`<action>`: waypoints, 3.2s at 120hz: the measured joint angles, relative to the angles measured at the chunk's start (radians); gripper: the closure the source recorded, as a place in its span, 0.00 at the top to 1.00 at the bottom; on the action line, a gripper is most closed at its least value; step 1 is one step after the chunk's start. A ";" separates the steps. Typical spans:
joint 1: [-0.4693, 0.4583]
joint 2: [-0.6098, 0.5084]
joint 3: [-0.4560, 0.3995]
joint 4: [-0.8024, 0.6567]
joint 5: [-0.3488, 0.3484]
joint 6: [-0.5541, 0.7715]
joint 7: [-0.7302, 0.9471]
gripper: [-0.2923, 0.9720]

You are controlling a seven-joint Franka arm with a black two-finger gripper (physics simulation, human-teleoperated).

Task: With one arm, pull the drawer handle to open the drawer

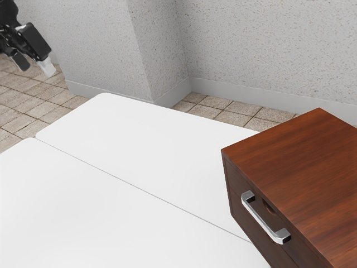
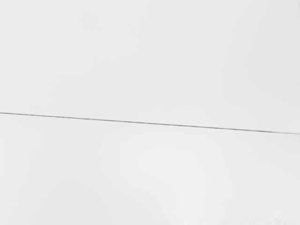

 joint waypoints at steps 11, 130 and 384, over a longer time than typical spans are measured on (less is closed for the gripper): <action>0.003 -0.003 -0.001 0.003 -0.001 -0.016 0.002 0.77; 0.013 -0.290 -0.249 -0.487 0.012 0.076 -0.045 0.77; -0.027 -0.669 -0.689 -1.213 -0.151 0.738 1.115 0.77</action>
